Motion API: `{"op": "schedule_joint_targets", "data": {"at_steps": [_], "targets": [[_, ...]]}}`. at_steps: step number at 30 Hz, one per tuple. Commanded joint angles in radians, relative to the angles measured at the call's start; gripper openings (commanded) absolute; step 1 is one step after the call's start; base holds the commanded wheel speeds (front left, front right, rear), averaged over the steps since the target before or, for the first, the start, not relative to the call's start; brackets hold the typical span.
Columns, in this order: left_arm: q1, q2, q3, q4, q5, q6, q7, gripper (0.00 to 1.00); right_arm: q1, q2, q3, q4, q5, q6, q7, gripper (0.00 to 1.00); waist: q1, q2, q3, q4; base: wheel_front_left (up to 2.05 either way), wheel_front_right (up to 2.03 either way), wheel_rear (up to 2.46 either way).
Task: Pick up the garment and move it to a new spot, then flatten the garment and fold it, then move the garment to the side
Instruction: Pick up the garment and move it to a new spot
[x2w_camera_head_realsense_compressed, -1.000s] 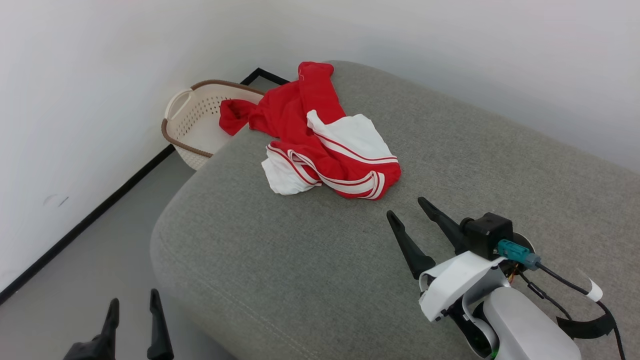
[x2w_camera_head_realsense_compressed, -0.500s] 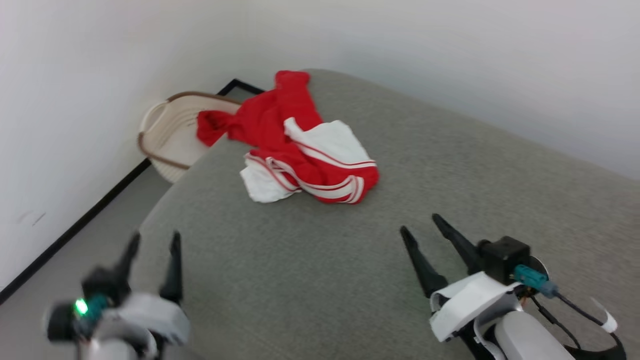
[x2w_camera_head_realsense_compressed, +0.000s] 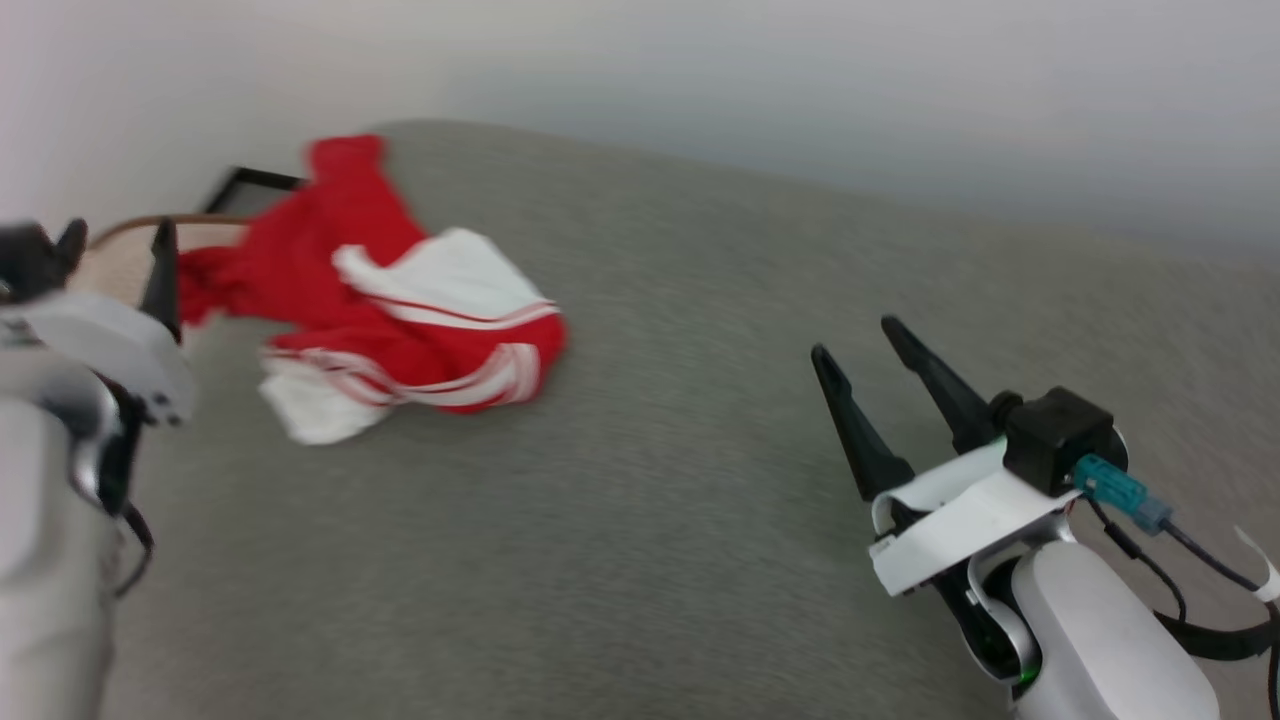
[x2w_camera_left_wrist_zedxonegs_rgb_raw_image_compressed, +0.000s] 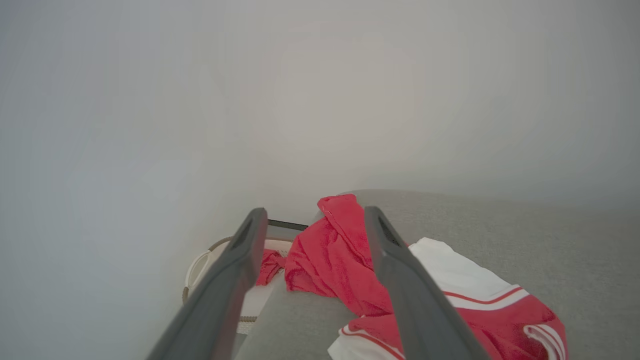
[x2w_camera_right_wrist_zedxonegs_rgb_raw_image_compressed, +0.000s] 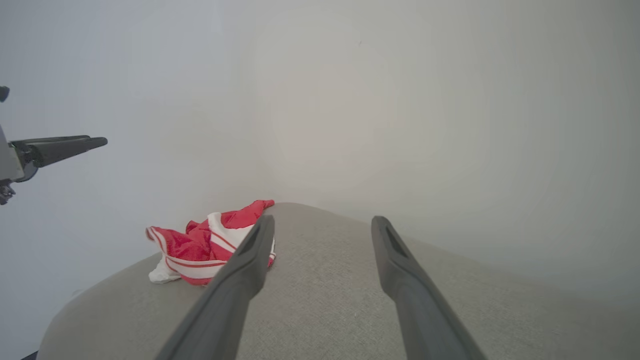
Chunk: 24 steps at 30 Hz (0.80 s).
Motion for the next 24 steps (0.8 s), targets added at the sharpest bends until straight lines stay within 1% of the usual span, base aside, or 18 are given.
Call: {"op": "schedule_joint_targets", "data": {"at_steps": [1, 4, 6, 7, 9, 10, 13, 17, 20, 24], "targets": [[-0.022, 0.006, -0.010, 0.011, -0.022, -0.004, 0.010, 1.00, -0.022, 0.007, -0.005, -0.007, 0.007, 0.000, 0.000, 1.00, 0.0000, 0.0000, 0.269, -0.289, 0.00, 0.00, 0.00], [-0.091, 0.054, -0.055, 0.077, -0.125, -0.004, 0.102, 1.00, -0.032, 0.015, -0.012, -0.022, 0.004, 0.000, 0.000, 1.00, 0.0000, 0.0000, 0.303, -0.330, 0.00, 0.00, 0.00], [-0.115, 0.078, -0.101, 0.110, -0.197, -0.004, 0.211, 1.00, -0.038, 0.021, -0.016, -0.034, 0.001, 0.000, 0.000, 1.00, 0.0000, 0.0000, 0.324, -0.352, 0.00, 0.00, 0.00], [-0.129, 0.100, -0.121, 0.119, -0.230, -0.004, 0.263, 1.00, -0.039, 0.022, -0.019, -0.039, -0.001, 0.000, 0.000, 1.00, 0.0000, 0.0000, 0.334, -0.360, 0.00, 0.00, 0.00], [-0.157, 0.137, -0.140, 0.145, -0.299, -0.003, 0.369, 1.00, -0.042, 0.025, -0.021, -0.051, -0.002, 0.000, 0.000, 1.00, 0.0000, 0.0000, 0.354, -0.375, 0.00, 0.00, 0.00], [-0.165, 0.147, -0.161, 0.147, -0.321, -0.003, 0.417, 1.00, -0.045, 0.024, -0.021, -0.056, -0.004, 0.000, 0.000, 1.00, 0.0000, 0.0000, 0.363, -0.381, 0.00, 0.00, 0.00], [-0.183, 0.191, -0.179, 0.174, -0.378, -0.004, 0.507, 1.00, -0.051, 0.025, -0.021, -0.075, -0.008, 0.000, 0.000, 1.00, 0.0000, 0.0000, 0.389, -0.398, 0.00, 0.00, 0.00], [-0.199, 0.227, -0.183, 0.229, -0.432, -0.004, 0.605, 1.00, -0.056, 0.021, -0.018, -0.104, -0.015, 0.000, 0.000, 1.00, 0.0000, 0.0000, 0.423, -0.410, 0.00, 0.00, 0.00], [-0.203, 0.218, -0.175, 0.290, -0.460, 0.002, 0.658, 1.00, -0.063, 0.014, -0.020, -0.126, -0.022, 0.000, 0.000, 1.00, 0.0000, 0.0000, 0.451, -0.414, 0.00, 0.00, 0.00], [-0.197, 0.157, -0.178, 0.356, -0.495, -0.001, 0.724, 1.00, -0.059, 0.005, -0.020, -0.147, -0.032, 0.000, 0.000, 1.00, 0.0000, 0.0000, 0.471, -0.413, 0.00, 0.00, 0.00]]}}
